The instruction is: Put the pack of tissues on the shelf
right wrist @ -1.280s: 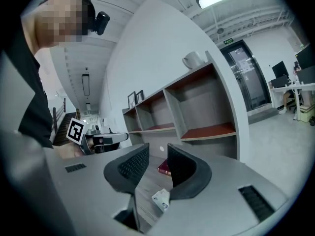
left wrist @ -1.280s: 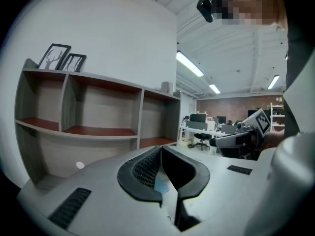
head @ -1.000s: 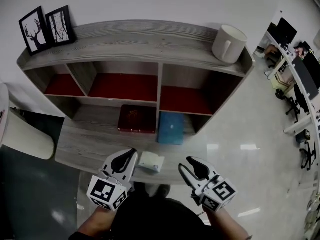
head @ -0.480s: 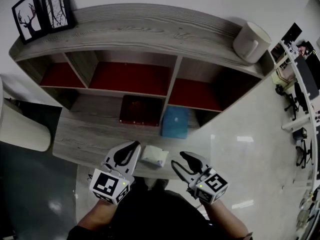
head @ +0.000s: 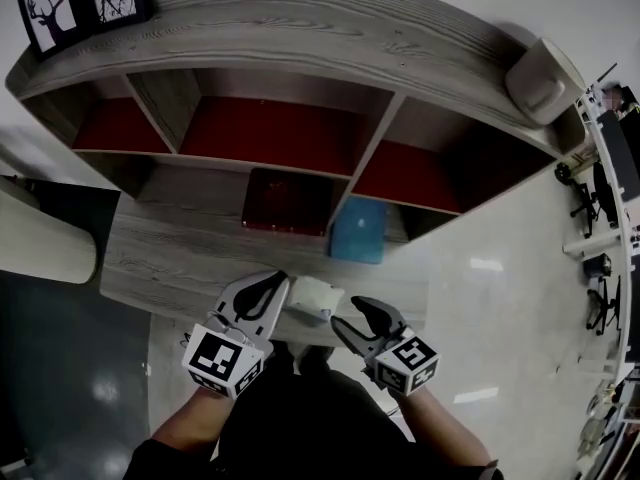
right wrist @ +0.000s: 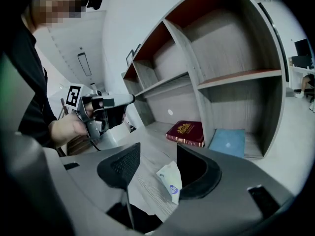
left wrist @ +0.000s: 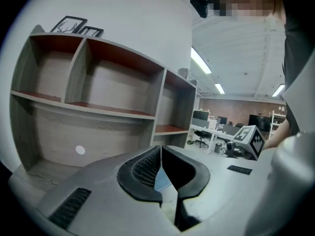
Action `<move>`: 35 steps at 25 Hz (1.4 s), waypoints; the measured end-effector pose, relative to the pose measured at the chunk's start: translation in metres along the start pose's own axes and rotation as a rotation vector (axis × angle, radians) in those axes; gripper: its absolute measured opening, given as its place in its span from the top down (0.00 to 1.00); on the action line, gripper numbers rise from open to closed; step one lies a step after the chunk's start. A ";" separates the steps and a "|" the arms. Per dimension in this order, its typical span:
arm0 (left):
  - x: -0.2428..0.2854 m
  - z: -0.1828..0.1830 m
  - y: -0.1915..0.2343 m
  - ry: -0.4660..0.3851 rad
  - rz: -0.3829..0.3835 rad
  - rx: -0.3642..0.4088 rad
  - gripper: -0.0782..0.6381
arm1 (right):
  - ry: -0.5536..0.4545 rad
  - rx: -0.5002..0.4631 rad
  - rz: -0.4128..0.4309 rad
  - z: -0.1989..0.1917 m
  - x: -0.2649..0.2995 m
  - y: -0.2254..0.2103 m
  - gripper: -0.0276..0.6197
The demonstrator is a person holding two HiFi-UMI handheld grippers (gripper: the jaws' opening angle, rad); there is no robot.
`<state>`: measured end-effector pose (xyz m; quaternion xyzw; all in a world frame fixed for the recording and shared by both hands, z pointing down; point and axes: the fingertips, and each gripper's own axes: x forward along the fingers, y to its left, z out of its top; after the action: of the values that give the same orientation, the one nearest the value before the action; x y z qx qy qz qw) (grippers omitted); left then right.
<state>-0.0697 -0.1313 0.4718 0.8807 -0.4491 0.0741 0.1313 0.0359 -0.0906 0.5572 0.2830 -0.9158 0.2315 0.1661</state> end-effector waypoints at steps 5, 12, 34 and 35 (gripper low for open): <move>0.004 -0.010 0.001 0.023 -0.012 -0.011 0.86 | 0.054 0.042 -0.014 -0.035 0.017 -0.007 0.64; 0.008 -0.030 0.005 0.068 -0.004 -0.016 0.86 | 0.167 0.036 -0.043 -0.084 0.035 -0.019 0.62; 0.016 -0.044 0.020 0.111 -0.012 -0.018 0.86 | 0.412 0.090 -0.135 -0.169 0.085 -0.046 0.63; 0.016 -0.042 0.019 0.107 -0.013 -0.016 0.86 | 0.416 0.089 -0.142 -0.167 0.084 -0.046 0.68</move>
<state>-0.0763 -0.1419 0.5186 0.8772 -0.4363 0.1168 0.1628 0.0265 -0.0743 0.7490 0.2999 -0.8285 0.3128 0.3545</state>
